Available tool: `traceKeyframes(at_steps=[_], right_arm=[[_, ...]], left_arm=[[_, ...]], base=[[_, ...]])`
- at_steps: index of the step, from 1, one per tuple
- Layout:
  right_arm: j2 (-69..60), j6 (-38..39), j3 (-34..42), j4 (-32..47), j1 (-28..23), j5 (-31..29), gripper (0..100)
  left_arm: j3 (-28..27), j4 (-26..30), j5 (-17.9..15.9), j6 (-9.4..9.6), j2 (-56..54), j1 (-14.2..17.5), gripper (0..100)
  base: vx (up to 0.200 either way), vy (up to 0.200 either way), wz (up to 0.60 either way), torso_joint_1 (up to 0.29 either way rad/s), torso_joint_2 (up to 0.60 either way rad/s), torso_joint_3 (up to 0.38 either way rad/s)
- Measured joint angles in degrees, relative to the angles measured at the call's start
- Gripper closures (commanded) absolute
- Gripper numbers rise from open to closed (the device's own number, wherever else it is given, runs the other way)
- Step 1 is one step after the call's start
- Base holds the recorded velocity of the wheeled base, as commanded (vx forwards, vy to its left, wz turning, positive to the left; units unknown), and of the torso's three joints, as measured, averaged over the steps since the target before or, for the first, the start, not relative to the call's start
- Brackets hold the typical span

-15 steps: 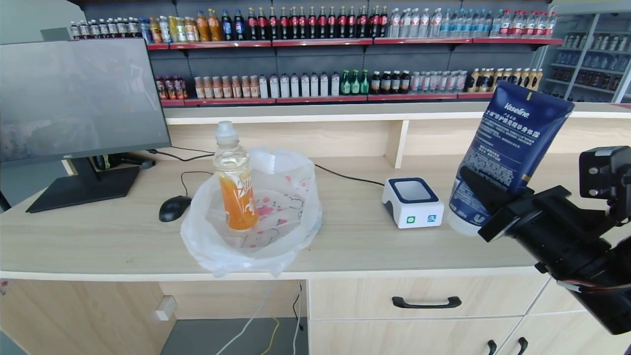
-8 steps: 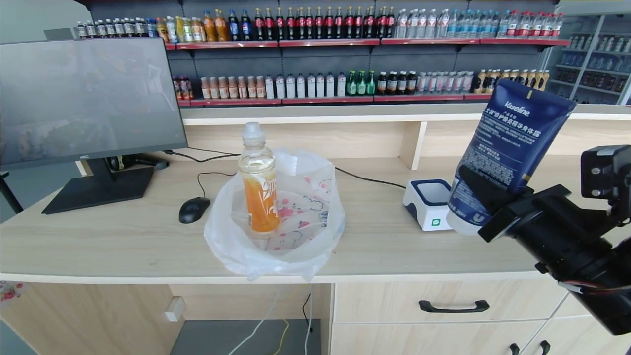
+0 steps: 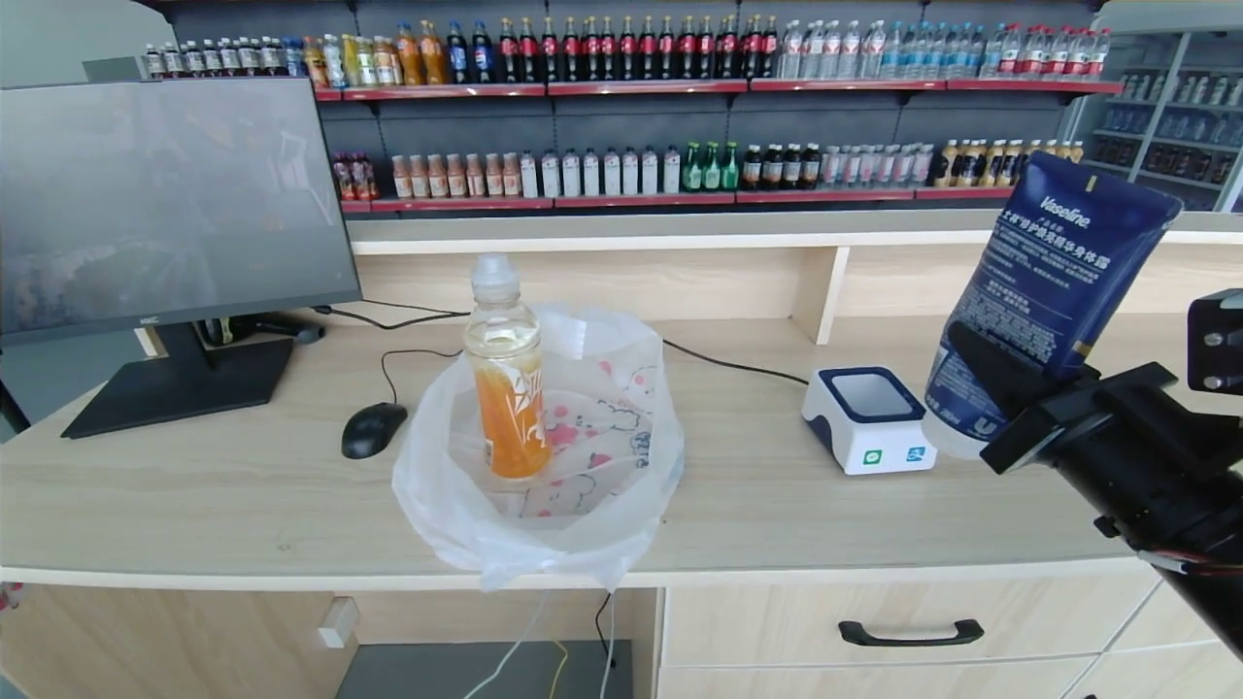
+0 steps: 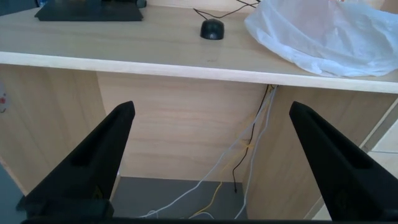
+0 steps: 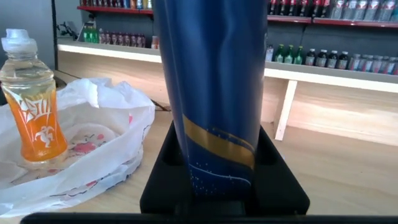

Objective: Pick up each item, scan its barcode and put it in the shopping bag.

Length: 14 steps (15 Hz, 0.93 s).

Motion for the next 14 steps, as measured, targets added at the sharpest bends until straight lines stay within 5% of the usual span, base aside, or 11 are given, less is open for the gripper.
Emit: traceKeyframes(at_steps=[7,14], right_arm=[[-1.02,-3.04,2.01,0.15,-4.46,0.13,100],[2.78,-20.5,-7.69,0.11,-5.6,6.1,100]], left_arm=[[0.0,0.02,0.0,0.38,0.0,-0.02,0],[-0.02,0.02,0.0,0.38,0.0,-0.05,0]], base=[[0.0,0.0,0.0,0.0,0.0,0.0],[0.0,0.0,0.0,0.0,0.0,0.0]])
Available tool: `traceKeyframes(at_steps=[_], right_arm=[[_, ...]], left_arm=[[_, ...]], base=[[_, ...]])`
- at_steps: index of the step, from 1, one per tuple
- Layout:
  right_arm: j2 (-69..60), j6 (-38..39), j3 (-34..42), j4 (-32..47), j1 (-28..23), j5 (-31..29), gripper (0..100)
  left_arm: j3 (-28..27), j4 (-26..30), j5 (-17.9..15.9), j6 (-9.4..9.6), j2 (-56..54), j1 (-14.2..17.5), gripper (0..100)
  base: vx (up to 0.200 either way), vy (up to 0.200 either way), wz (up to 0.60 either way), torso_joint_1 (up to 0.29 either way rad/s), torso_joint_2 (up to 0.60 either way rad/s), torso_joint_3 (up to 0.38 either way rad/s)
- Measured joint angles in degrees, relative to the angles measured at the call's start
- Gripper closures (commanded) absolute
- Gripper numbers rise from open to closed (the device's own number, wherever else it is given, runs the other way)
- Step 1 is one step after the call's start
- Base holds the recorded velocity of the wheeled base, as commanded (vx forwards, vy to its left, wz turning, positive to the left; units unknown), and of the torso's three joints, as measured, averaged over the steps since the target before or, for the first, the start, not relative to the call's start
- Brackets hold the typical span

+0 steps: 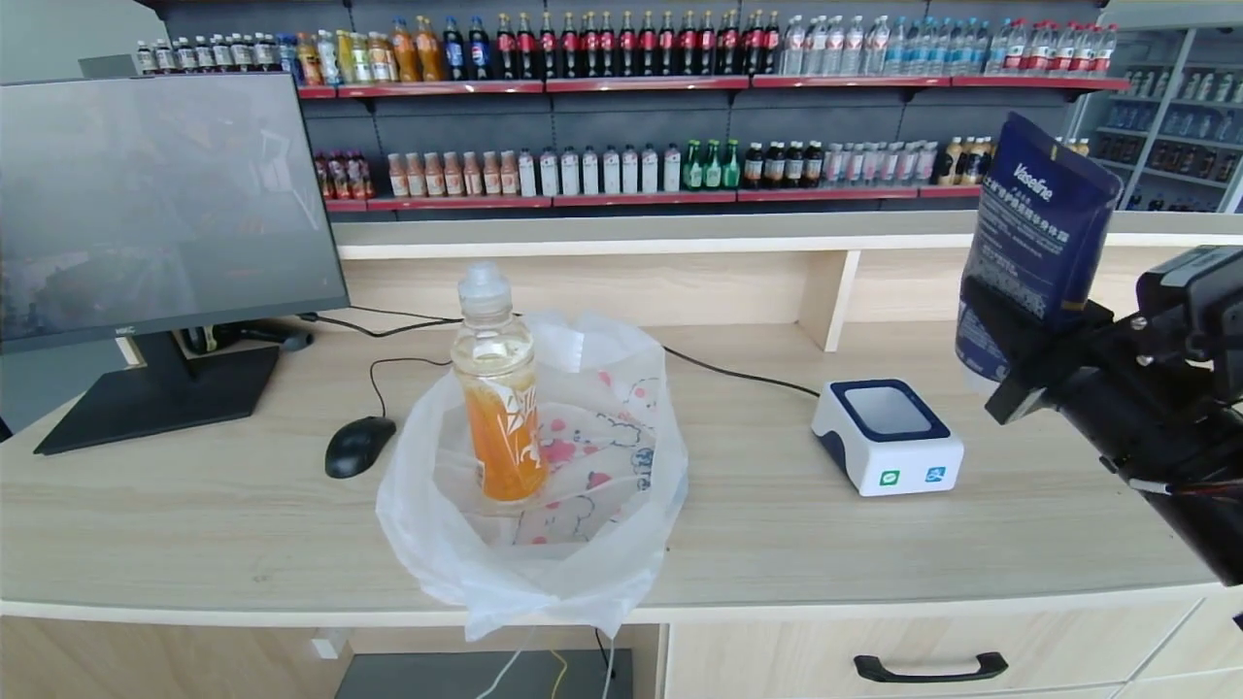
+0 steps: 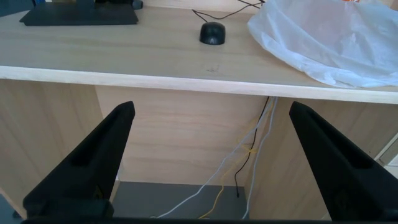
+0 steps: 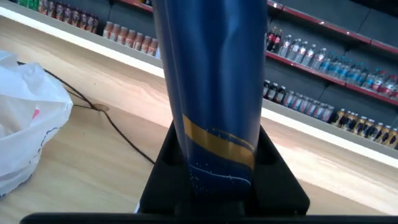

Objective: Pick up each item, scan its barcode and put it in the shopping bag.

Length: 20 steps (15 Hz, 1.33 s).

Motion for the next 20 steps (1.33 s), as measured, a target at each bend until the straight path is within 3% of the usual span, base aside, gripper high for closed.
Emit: traceKeyframes(at_steps=[3,10,12,20], right_arm=[[3.74,-7.78,-4.55,-0.05,-0.29,4.79,100],[8.94,-20.47,-5.33,0.0,-2.23,17.46,100],[10.12,-24.55,-6.13,-0.02,-3.17,23.41,100],[13.37,-28.0,-5.68,-0.02,-7.72,30.29,100]], left_arm=[[0.0,-0.02,0.0,0.0,0.0,0.0,0],[0.0,0.0,0.0,0.02,0.0,0.0,0],[0.0,0.0,0.0,0.0,0.0,0.0,0],[0.0,-0.02,0.0,0.0,0.0,0.0,0]], base=[[0.0,0.0,0.0,0.0,0.0,0.0],[0.0,0.0,0.0,0.0,0.0,0.0],[0.0,0.0,0.0,0.0,0.0,0.0],[0.0,0.0,0.0,0.0,0.0,0.0]])
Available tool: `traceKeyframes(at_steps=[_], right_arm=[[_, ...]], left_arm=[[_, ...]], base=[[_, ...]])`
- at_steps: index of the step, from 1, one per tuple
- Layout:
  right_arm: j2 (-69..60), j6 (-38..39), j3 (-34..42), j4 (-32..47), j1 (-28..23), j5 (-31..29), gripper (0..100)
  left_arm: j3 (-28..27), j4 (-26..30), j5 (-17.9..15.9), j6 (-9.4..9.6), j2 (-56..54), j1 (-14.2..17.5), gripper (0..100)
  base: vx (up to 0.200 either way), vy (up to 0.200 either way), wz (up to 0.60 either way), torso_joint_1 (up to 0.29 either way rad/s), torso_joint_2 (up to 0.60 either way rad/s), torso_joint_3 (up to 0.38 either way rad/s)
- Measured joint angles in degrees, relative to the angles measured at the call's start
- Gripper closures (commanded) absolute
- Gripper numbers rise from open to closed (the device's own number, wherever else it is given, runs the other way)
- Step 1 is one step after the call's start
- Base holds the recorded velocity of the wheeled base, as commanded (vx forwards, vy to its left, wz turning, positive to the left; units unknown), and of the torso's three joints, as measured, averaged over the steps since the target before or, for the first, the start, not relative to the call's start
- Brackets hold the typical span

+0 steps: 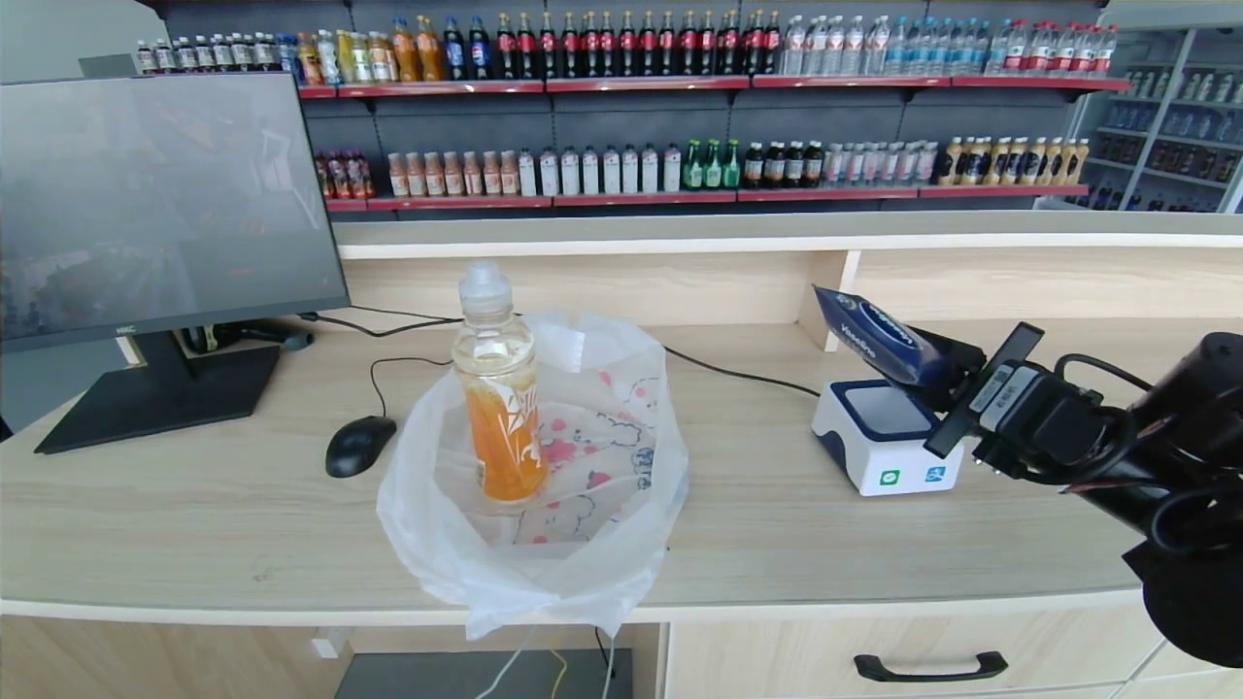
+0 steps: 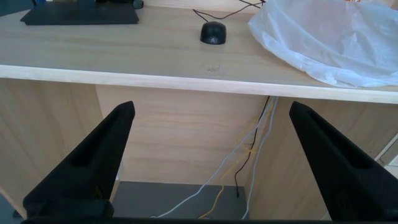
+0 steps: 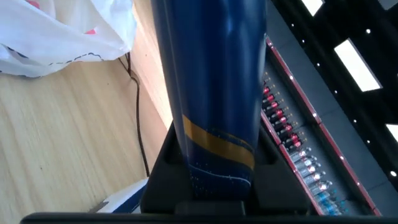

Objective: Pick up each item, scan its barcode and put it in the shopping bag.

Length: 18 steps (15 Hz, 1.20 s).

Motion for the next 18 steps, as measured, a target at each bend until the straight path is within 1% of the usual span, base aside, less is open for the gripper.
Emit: traceKeyframes(at_steps=[8,18], right_arm=[[3.5,-2.46,0.44,0.0,-1.6,4.77,100],[4.85,-3.15,0.35,0.0,-2.3,5.38,100]], left_arm=[[0.0,0.02,0.0,0.0,0.0,0.0,0],[0.0,0.02,0.0,0.02,0.0,0.0,0]], base=[[0.0,0.0,0.0,0.0,0.0,0.0],[0.0,0.0,0.0,0.0,0.0,0.0]])
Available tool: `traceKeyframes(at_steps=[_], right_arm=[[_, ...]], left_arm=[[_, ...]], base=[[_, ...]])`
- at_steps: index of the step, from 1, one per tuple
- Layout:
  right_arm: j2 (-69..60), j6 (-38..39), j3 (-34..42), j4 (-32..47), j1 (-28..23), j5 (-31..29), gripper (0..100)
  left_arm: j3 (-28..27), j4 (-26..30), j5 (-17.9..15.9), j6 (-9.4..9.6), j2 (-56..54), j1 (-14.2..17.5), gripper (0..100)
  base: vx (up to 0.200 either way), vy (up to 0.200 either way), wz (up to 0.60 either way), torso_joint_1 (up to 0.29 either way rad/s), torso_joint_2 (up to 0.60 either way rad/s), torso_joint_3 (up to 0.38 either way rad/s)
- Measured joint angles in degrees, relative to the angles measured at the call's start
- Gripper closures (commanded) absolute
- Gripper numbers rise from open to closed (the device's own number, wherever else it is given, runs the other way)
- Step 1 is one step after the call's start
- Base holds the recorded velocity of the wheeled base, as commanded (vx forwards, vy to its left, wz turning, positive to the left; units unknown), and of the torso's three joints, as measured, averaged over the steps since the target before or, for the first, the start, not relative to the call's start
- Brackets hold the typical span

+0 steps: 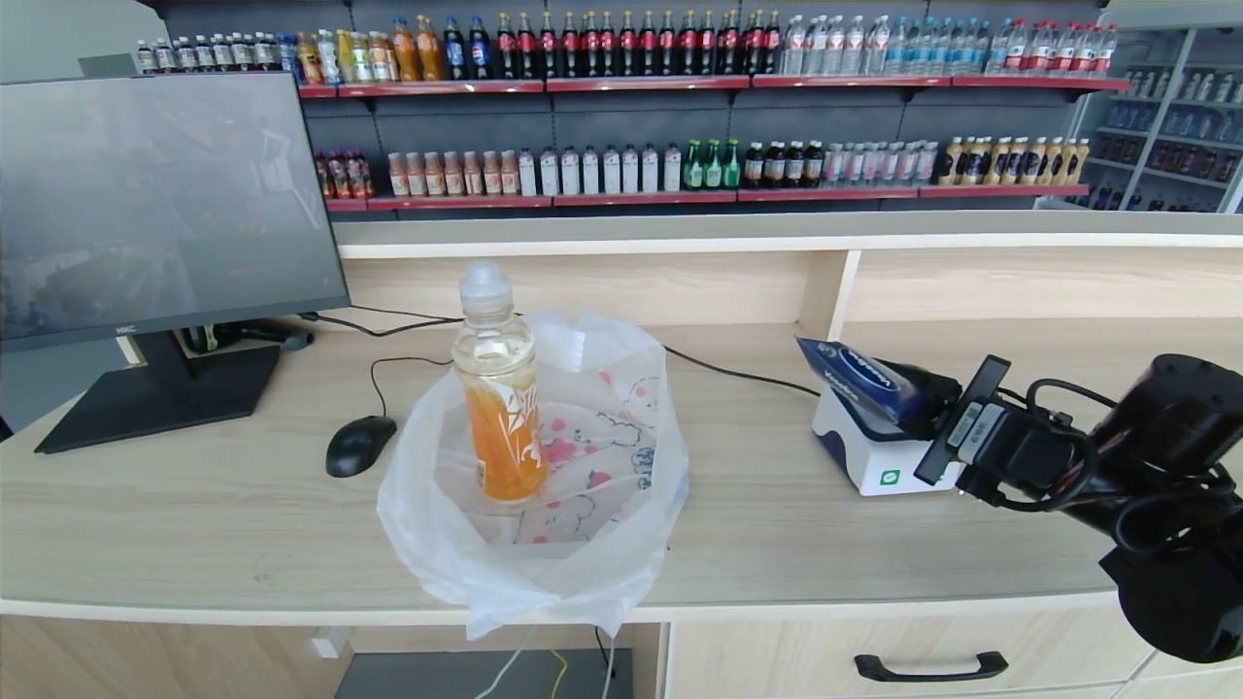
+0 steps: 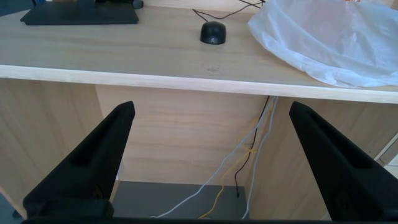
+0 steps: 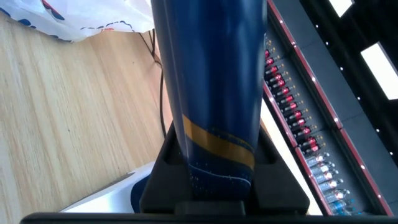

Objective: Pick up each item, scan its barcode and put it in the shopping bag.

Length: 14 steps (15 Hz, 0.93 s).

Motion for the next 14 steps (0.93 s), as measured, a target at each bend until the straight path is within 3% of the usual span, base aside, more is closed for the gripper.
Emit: traceKeyframes(at_steps=[14], right_arm=[[0.11,0.4,-0.39,0.0,-0.17,-0.09,100]], left_arm=[[0.0,-0.02,0.0,-0.02,0.0,0.0,0]], base=[[0.0,0.0,0.0,0.0,0.0,0.0]])
